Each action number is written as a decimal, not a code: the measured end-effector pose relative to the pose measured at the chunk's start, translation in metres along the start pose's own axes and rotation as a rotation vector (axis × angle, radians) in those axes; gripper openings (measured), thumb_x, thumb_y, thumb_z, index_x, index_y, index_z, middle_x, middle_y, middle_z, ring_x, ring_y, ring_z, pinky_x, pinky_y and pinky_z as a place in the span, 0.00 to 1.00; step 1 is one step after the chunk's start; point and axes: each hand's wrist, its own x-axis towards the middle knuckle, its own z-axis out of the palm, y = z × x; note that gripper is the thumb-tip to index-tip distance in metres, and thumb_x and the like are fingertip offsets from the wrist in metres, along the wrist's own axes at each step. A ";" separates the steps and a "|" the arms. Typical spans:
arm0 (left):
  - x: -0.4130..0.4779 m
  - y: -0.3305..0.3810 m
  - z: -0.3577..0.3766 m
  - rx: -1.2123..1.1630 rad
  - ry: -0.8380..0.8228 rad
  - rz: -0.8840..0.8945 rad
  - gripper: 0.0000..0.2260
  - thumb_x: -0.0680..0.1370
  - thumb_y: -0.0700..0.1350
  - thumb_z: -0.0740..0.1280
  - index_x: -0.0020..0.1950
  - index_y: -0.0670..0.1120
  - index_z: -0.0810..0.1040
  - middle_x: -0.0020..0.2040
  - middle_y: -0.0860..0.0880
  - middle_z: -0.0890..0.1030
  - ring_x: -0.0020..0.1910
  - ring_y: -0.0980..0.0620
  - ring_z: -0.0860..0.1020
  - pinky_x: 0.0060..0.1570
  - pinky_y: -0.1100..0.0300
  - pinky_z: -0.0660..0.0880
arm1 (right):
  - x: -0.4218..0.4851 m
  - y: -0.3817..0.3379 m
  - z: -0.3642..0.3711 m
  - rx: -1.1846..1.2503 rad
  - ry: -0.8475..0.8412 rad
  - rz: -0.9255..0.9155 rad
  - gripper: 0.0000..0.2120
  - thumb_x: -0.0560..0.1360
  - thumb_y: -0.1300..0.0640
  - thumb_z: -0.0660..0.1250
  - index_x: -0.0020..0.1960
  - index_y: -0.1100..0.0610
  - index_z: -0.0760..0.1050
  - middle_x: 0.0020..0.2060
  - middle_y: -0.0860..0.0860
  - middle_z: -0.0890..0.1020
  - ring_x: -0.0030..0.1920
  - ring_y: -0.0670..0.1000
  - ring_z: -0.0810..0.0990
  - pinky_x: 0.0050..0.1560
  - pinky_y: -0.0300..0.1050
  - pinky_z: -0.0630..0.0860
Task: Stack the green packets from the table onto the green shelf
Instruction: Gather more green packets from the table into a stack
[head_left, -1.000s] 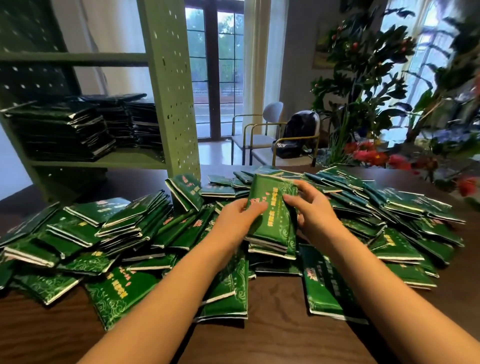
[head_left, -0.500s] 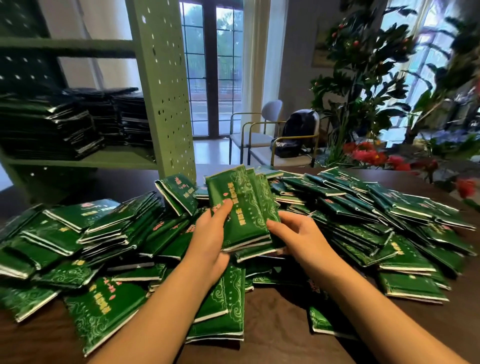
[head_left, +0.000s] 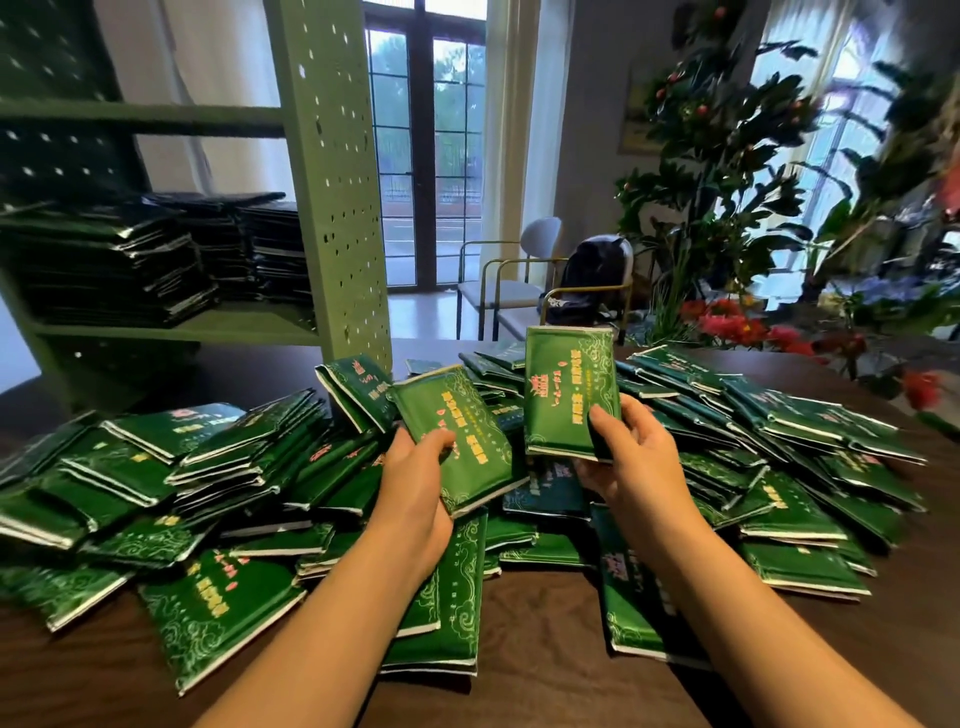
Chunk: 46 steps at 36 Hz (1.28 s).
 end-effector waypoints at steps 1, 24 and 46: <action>0.000 0.000 0.000 -0.008 -0.010 -0.015 0.11 0.80 0.34 0.58 0.56 0.45 0.76 0.54 0.41 0.81 0.56 0.39 0.78 0.62 0.38 0.73 | 0.000 -0.001 0.000 0.005 -0.013 0.006 0.06 0.79 0.63 0.60 0.51 0.55 0.75 0.37 0.46 0.85 0.37 0.44 0.83 0.31 0.36 0.76; 0.000 0.002 -0.001 0.067 0.010 0.042 0.09 0.78 0.41 0.67 0.58 0.42 0.77 0.47 0.42 0.83 0.44 0.43 0.82 0.52 0.41 0.79 | 0.002 0.011 -0.007 -0.826 -0.137 -0.385 0.09 0.79 0.61 0.62 0.57 0.54 0.76 0.47 0.46 0.80 0.45 0.40 0.76 0.45 0.29 0.70; -0.002 0.017 -0.009 0.023 -0.042 -0.152 0.07 0.79 0.42 0.60 0.52 0.44 0.76 0.33 0.46 0.82 0.27 0.49 0.81 0.28 0.56 0.79 | 0.007 0.004 -0.021 -1.117 -0.083 -0.473 0.06 0.77 0.54 0.67 0.42 0.50 0.81 0.36 0.42 0.83 0.39 0.41 0.79 0.41 0.45 0.75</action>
